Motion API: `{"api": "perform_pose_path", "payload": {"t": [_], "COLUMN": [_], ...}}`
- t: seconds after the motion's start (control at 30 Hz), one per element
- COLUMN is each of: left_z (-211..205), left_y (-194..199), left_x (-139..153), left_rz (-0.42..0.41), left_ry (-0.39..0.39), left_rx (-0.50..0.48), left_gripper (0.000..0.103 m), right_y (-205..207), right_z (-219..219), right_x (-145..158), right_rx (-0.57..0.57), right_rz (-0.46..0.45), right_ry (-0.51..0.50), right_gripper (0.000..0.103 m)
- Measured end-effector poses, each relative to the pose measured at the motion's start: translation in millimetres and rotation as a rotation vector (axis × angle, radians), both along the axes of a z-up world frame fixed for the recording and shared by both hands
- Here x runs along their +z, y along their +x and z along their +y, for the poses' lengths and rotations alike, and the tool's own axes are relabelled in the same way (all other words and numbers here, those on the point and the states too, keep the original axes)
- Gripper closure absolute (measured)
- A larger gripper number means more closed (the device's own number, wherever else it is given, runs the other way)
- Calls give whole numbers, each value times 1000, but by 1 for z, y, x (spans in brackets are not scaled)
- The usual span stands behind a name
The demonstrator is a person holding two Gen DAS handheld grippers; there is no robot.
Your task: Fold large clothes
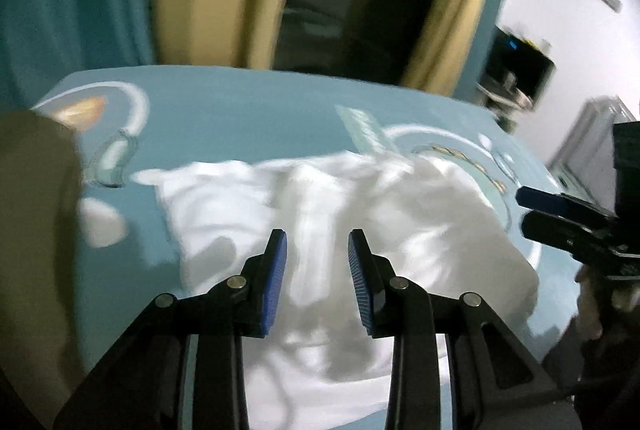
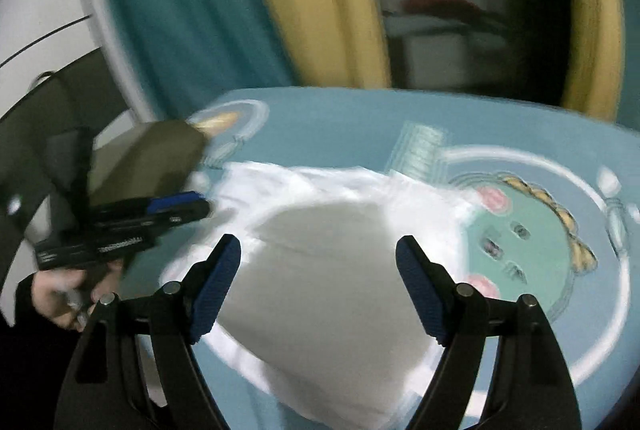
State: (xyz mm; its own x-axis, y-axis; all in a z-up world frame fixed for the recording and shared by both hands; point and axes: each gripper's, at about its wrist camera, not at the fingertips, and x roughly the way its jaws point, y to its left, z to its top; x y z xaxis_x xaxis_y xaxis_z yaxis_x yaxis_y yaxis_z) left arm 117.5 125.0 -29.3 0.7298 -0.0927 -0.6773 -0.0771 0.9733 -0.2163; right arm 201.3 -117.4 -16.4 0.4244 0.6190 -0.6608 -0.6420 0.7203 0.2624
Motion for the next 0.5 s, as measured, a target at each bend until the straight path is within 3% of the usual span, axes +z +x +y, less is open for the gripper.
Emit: {"api": "perform_pose_path", "payload": {"t": [0.07,0.2,0.27,0.3,0.5], "left_z": [-16,-25,-19,-16,10], "left_y": [14,31,30,30,7], "left_x": [-11,-38,-44,-44,-23], "left_rz": [38,115,101,99,29], "left_ry": [33,54,20,13,13], "left_rx": [-65,-102,-111,-101,19], "left_gripper": [68,69,96,100,100], "right_y": [2,7,11,11,17], "right_z": [-23,-50,-57,-61,-55], "right_x": [-10,-28,-36,-37,-44], "right_rx": [-62,-123,-138,-141,-115], "right_rz": [24,65,84,91,106], "right_ry": [-19,-32,-38,-38,-7], "right_gripper": [23,23,23,23,23]}}
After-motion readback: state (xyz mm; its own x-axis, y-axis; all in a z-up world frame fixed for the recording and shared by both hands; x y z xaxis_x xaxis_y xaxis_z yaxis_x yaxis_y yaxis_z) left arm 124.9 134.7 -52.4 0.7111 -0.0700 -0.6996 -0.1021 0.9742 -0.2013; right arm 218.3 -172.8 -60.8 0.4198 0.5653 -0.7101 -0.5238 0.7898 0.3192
